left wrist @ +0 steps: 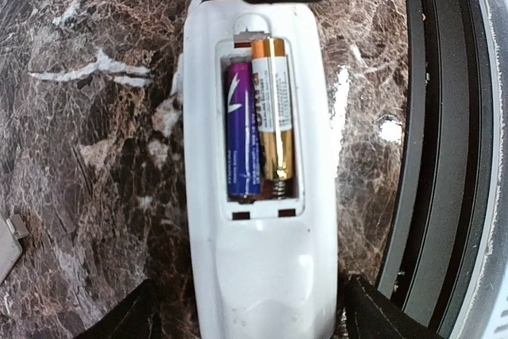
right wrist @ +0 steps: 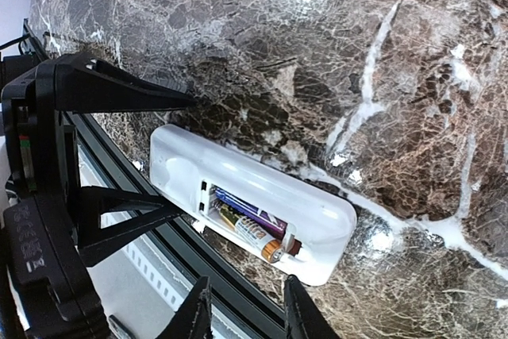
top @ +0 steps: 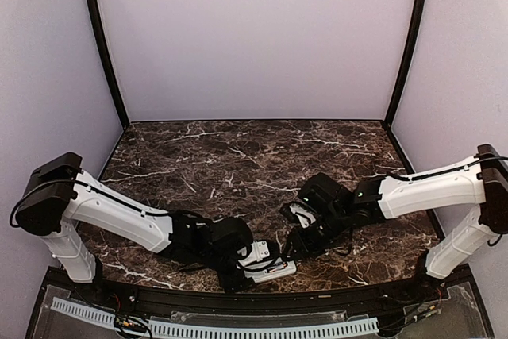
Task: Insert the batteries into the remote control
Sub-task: Load the battery into the battery compartment.
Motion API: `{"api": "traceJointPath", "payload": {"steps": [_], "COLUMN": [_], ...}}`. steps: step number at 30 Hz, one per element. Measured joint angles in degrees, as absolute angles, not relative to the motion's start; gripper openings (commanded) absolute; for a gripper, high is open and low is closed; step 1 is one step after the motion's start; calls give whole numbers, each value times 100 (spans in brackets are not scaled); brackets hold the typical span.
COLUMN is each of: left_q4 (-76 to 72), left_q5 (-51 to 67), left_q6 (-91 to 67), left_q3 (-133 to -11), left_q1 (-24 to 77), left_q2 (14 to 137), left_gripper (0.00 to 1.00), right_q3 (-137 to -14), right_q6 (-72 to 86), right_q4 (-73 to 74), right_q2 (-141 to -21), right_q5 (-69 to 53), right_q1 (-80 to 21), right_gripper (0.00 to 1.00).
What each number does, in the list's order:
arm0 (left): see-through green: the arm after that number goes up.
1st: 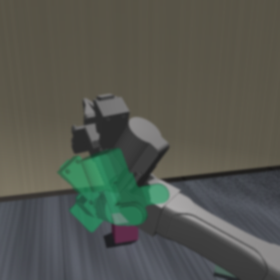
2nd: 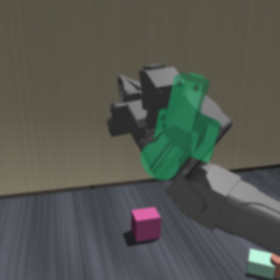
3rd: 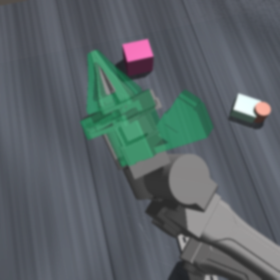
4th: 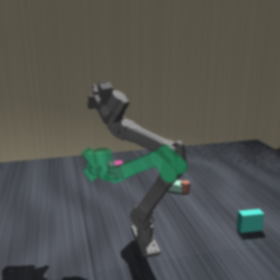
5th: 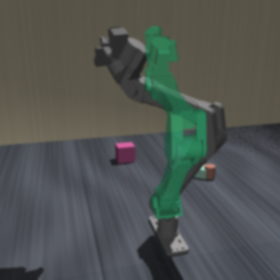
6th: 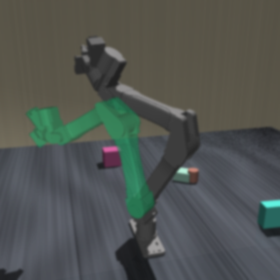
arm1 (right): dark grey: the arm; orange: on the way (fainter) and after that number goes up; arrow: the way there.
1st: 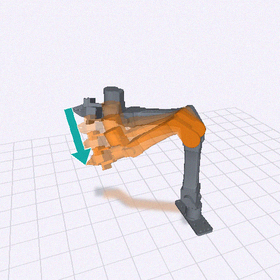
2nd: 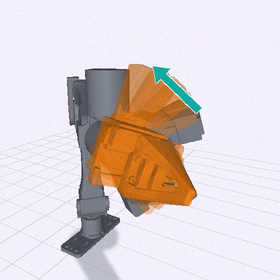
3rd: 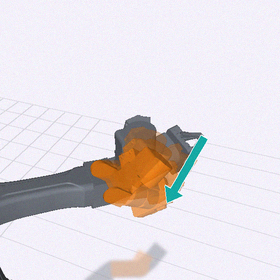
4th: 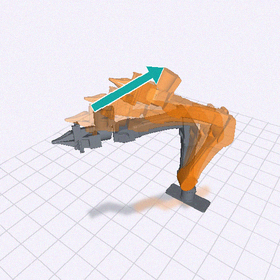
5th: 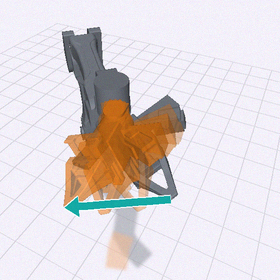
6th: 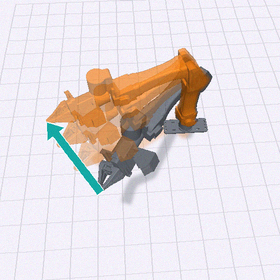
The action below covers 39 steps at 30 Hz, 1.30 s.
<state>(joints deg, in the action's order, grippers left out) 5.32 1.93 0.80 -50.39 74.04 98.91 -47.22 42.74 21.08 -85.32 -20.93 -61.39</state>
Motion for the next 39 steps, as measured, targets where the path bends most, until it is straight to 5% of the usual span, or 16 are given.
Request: {"api": "traceJointPath", "payload": {"steps": [17,35,39], "left_q4": [-78,-169,-172], "left_q5": [364,532,534], "left_q6": [-80,-67,-67], "left_q3": [-4558,-4532,-4534], "left_q1": [7371,7349,7349], "left_q2": [9673,9677,9684], "left_gripper": [53,7,5], "right_q3": [-4713,-4689,-4689], "right_q6": [4475,4683,4729], "right_q4": [2152,2073,2064], "right_q2": [-8766,-8862,-8866], "right_q5": [-2084,-2104,-2102], "right_q1": [-6165,-6263,-6265], "right_gripper": [17,13,10]}}
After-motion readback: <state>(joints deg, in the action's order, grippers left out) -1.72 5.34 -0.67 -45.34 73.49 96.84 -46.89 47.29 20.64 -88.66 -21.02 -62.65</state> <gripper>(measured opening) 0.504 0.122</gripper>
